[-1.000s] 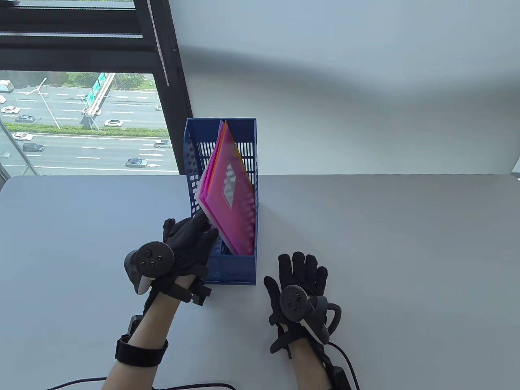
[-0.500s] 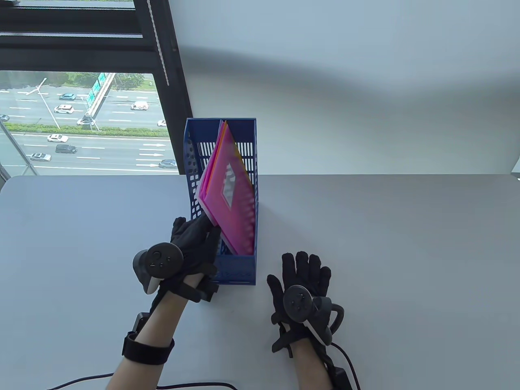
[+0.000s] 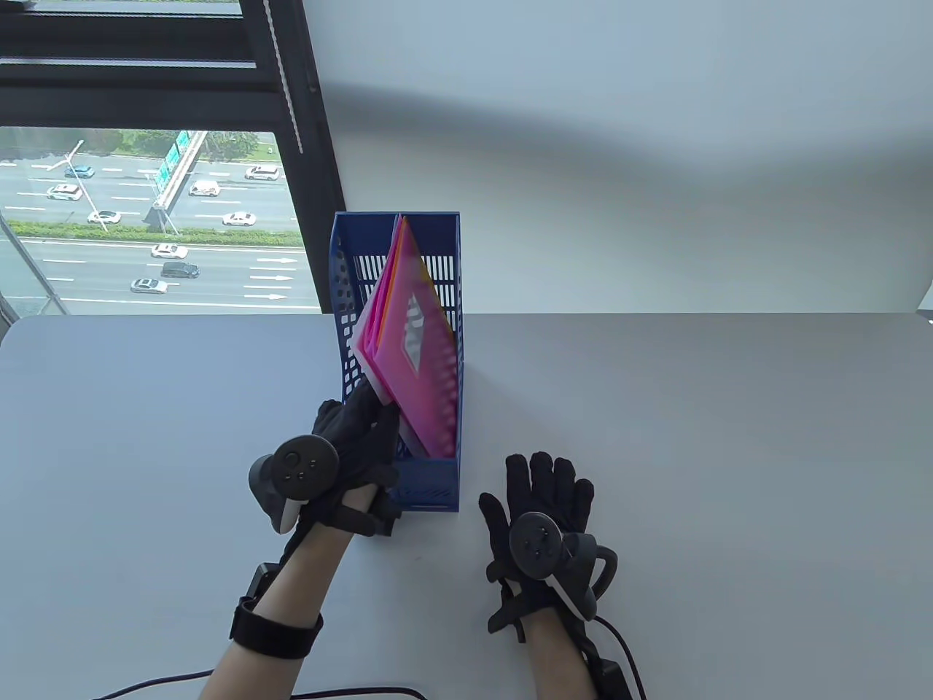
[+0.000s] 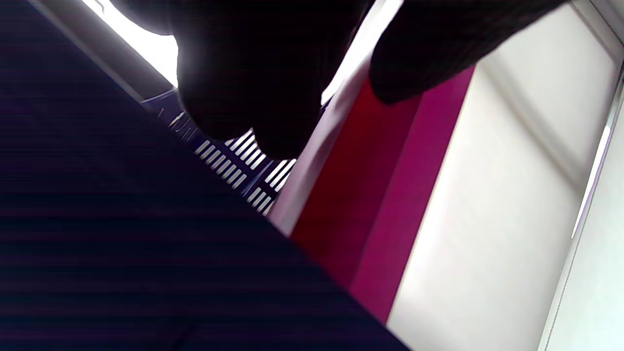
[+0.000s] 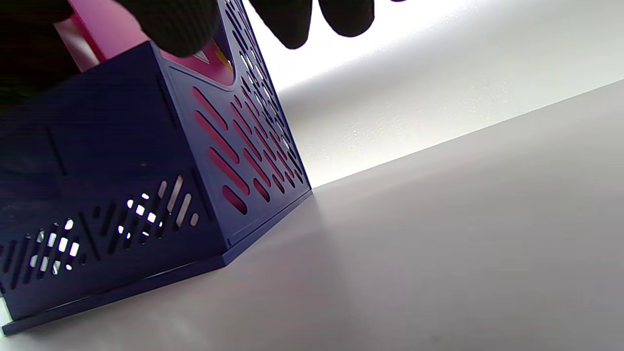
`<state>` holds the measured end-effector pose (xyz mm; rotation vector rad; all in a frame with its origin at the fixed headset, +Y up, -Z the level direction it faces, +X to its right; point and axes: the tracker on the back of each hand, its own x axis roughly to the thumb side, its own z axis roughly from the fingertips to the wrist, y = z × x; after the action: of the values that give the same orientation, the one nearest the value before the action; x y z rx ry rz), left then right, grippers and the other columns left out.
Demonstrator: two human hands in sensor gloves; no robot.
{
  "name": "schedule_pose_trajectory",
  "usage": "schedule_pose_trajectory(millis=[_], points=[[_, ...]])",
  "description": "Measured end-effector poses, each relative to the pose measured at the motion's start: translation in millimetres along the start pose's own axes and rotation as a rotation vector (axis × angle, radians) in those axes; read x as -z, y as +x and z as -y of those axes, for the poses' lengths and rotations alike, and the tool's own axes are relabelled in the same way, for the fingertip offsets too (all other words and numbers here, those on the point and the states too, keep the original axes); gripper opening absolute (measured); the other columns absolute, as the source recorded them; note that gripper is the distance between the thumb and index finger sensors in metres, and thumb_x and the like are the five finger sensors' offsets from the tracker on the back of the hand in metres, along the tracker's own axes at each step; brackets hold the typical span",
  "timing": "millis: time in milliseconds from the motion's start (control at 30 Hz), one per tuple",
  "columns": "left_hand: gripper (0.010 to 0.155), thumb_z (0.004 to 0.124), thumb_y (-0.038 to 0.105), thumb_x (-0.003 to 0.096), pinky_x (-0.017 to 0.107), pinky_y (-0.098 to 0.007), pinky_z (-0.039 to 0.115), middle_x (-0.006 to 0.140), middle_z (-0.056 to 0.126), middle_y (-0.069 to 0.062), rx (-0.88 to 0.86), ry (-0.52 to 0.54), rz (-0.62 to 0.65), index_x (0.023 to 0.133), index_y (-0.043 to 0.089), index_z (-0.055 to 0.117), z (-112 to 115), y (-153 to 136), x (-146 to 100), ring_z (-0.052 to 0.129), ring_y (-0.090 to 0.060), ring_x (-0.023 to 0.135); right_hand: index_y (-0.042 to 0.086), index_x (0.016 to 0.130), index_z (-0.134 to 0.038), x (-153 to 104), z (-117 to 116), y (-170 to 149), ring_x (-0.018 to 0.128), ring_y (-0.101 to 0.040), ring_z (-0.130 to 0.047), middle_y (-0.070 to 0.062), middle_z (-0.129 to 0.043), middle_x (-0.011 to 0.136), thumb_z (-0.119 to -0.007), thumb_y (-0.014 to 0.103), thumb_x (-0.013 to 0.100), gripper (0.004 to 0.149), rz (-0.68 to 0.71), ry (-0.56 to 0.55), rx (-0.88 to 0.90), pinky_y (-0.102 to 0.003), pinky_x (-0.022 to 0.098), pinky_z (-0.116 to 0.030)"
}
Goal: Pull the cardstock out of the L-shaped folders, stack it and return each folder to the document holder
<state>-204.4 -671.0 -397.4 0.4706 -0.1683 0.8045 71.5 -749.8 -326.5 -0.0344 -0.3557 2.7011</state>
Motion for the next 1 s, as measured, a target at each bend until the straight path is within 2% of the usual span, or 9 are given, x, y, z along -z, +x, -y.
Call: schedule_pose_trajectory(millis=[100, 200, 333, 600, 767, 1000], points=[[0.064, 0.08, 0.045, 0.0582, 0.07, -0.062, 0.054, 0.082, 0.093, -0.012, -0.004, -0.074, -0.063, 0.105, 0.004, 0.068, 6.2, -0.7, 5.9, 0.092, -0.043, 0.075, 0.03, 0.117, -0.045, -0.1, 0.2, 0.0, 0.11, -0.035, -0.028, -0.005, -0.038, 0.123, -0.064, 0.065, 0.06, 0.069, 0.0, 0.0, 0.0, -0.054, 0.078, -0.012], [0.06, 0.079, 0.044, 0.0593, 0.069, -0.061, 0.057, 0.078, 0.095, -0.011, 0.023, -0.173, -0.107, 0.103, 0.004, 0.071, 14.0, -3.6, 12.5, 0.095, -0.041, 0.071, 0.03, 0.117, -0.046, -0.3, 0.5, -0.4, 0.11, -0.035, -0.028, -0.005, -0.038, 0.123, -0.064, 0.065, 0.06, 0.069, -0.003, -0.001, 0.006, -0.054, 0.078, -0.012], [0.048, 0.077, 0.037, 0.0589, 0.068, -0.061, 0.059, 0.07, 0.1, -0.011, 0.013, -0.108, -0.091, 0.094, 0.004, 0.084, 11.5, -1.7, 15.2, 0.099, -0.041, 0.065, 0.03, 0.117, -0.046, -0.3, 1.0, -0.7, 0.11, -0.034, -0.029, -0.005, -0.038, 0.123, -0.064, 0.065, 0.06, 0.069, -0.003, -0.005, 0.008, -0.054, 0.078, -0.012], [0.047, 0.076, 0.035, 0.0583, 0.067, -0.06, 0.063, 0.065, 0.102, -0.008, -0.041, 0.028, -0.033, 0.089, 0.001, 0.087, -8.9, -0.5, 9.1, 0.102, -0.037, 0.061, 0.03, 0.117, -0.046, -0.1, -0.9, -2.4, 0.11, -0.035, -0.029, -0.004, -0.038, 0.123, -0.064, 0.065, 0.06, 0.069, -0.01, 0.006, 0.011, -0.054, 0.078, -0.012], [0.047, 0.076, 0.035, 0.0584, 0.067, -0.06, 0.062, 0.067, 0.101, -0.008, -0.11, 0.095, 0.007, 0.09, 0.002, 0.087, -33.8, 6.2, 3.4, 0.101, -0.037, 0.062, 0.031, 0.117, -0.046, -0.1, -0.8, -0.9, 0.11, -0.034, -0.028, -0.005, -0.038, 0.123, -0.064, 0.065, 0.061, 0.069, -0.002, 0.003, 0.004, -0.054, 0.078, -0.012], [0.046, 0.076, 0.036, 0.0586, 0.068, -0.059, 0.062, 0.067, 0.101, -0.006, -0.148, 0.258, 0.095, 0.09, 0.004, 0.086, -85.0, 19.6, -7.8, 0.101, -0.036, 0.063, 0.031, 0.117, -0.045, -0.5, -1.2, 0.6, 0.11, -0.034, -0.028, -0.004, -0.038, 0.123, -0.064, 0.065, 0.061, 0.069, 0.003, 0.007, 0.002, -0.054, 0.078, -0.012]])
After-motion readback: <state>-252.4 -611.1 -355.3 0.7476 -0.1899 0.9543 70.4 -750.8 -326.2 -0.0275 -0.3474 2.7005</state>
